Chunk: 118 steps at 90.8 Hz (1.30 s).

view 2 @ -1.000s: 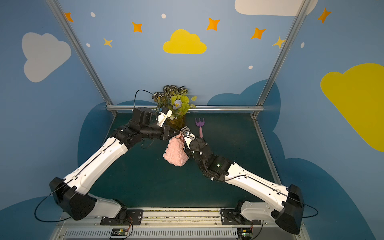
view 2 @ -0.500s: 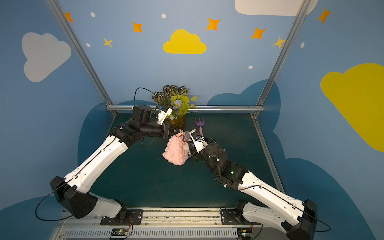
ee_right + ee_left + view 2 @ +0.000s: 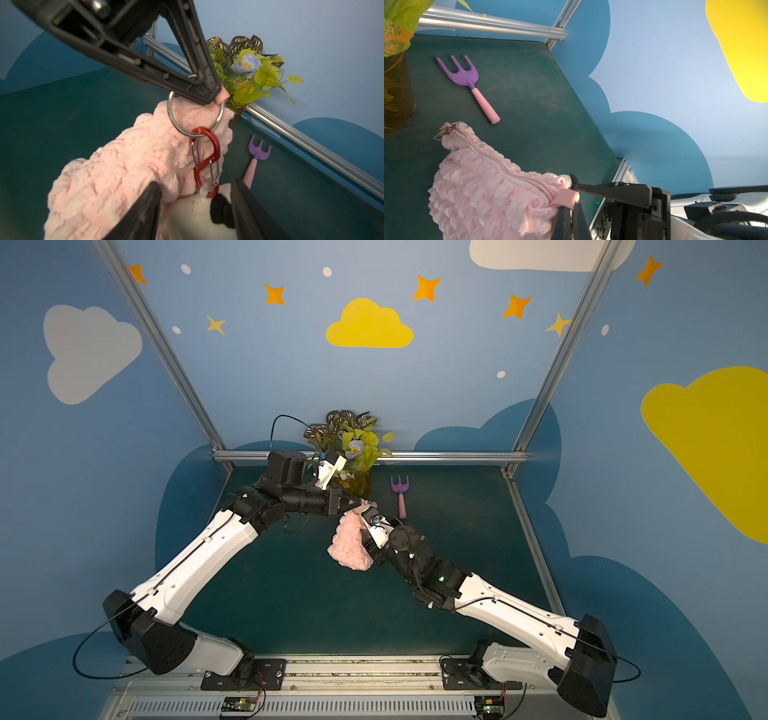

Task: Remove the decoration from the bag
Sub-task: Remove the decoration item from the bag.

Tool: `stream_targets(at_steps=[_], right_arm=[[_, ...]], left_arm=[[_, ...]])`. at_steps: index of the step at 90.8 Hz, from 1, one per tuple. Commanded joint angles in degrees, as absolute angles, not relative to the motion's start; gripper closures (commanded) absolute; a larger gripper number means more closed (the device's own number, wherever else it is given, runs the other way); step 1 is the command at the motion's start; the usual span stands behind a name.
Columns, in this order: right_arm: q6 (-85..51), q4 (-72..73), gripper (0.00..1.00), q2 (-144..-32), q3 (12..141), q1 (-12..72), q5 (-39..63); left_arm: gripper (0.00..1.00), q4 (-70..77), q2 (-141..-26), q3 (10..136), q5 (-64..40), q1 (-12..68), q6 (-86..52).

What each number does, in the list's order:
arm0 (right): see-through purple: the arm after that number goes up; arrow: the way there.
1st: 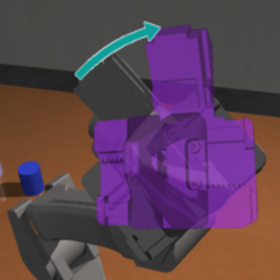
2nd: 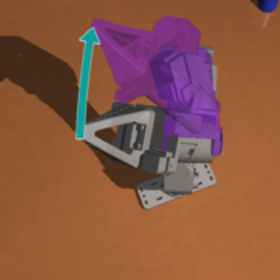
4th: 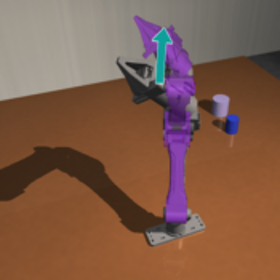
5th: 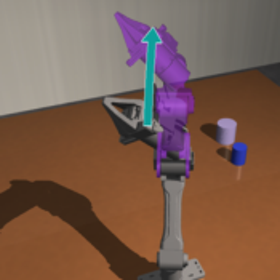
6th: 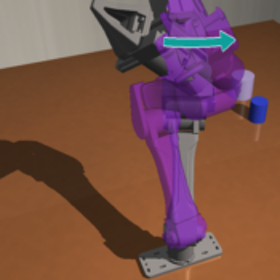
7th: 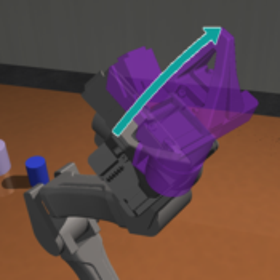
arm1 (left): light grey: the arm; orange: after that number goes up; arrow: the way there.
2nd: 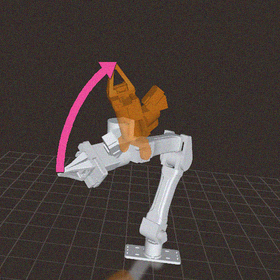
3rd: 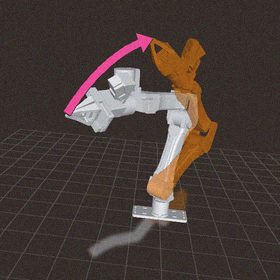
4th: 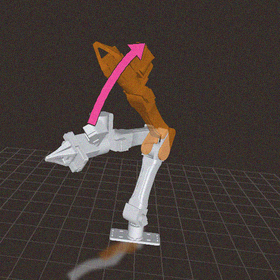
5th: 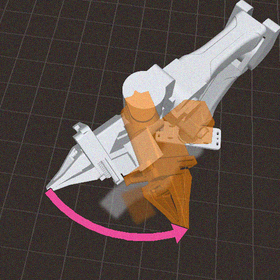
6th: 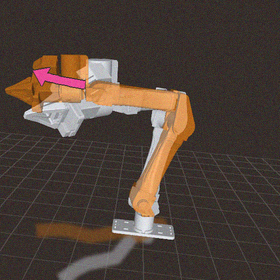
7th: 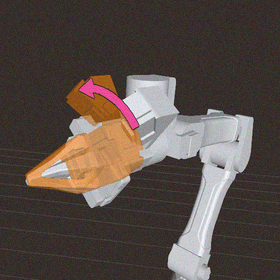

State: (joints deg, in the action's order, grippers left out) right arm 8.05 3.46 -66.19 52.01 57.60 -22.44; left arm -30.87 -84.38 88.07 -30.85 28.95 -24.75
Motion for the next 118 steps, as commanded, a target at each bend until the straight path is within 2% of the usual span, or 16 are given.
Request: stream_targets(at_steps=[1,23,44,79,118], right_arm=[[9.19,8.53,0.43,-66.86,52.47,57.92,-25.86],[9.68,7.74,0.44,-68.20,53.74,57.58,-30.75],[8.93,7.47,0.45,-69.64,54.12,57.48,-30.50],[12.30,18.88,0.48,-71.23,50.34,58.64,-39.26],[14.55,28.50,0.49,-74.52,48.79,59.06,-40.49]], left_arm=[[0.98,-26.57,-83.79,90.57,-33.50,29.13,-24.76],[0.97,-26.18,-83.58,90.57,-33.90,29.10,-24.87],[0.98,-24.79,-83.33,90.23,-35.04,29.17,-26.14],[0.98,-22.03,-82.88,88.63,-36.97,29.27,-28.71],[0.98,-20.25,-82.88,87.76,-38.44,29.18,-30.08]])
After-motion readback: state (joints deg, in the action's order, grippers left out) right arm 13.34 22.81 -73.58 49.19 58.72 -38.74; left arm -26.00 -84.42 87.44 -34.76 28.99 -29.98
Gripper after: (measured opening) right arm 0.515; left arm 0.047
